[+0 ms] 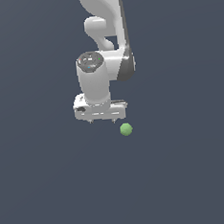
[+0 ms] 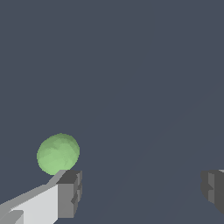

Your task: Pick up the object and move it to a goal position.

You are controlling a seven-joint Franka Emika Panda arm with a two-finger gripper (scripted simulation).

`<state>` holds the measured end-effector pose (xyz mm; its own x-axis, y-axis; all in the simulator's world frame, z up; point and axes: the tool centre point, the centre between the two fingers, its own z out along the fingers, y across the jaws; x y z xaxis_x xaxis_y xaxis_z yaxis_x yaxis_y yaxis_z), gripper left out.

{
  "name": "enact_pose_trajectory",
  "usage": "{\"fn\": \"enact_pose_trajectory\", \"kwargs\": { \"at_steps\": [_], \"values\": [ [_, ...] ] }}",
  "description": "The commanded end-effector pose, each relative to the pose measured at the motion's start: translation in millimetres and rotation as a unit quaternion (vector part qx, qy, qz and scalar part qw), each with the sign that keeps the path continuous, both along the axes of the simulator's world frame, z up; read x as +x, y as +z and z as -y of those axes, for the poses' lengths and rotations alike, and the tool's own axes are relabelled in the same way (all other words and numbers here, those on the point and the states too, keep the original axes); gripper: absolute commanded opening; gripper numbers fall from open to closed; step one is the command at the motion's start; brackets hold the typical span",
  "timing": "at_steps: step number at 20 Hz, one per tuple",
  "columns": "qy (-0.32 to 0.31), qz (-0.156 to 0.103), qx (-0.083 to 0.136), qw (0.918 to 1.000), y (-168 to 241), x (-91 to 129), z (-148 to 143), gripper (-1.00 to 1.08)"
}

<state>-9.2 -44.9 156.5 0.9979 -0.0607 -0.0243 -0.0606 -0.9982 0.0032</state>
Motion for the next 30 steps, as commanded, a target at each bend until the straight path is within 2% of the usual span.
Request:
{"fn": "enact_pose_trajectory", "kwargs": {
  "at_steps": [1,10,18,23,30],
  "values": [
    [0.000,0.000,0.000,1.0000,0.0,0.0,0.0,1.00],
    [0.005,-0.011,0.009,0.9999,-1.3,-0.4,0.4,1.00],
    [0.011,-0.010,0.008,0.9999,-4.8,-0.6,-5.1,1.00],
    [0.035,-0.005,0.005,0.9994,-18.2,-2.3,-26.3,1.00],
    [0.093,0.005,0.002,0.9956,-49.0,-10.9,-77.7,1.00]
  ]
}}
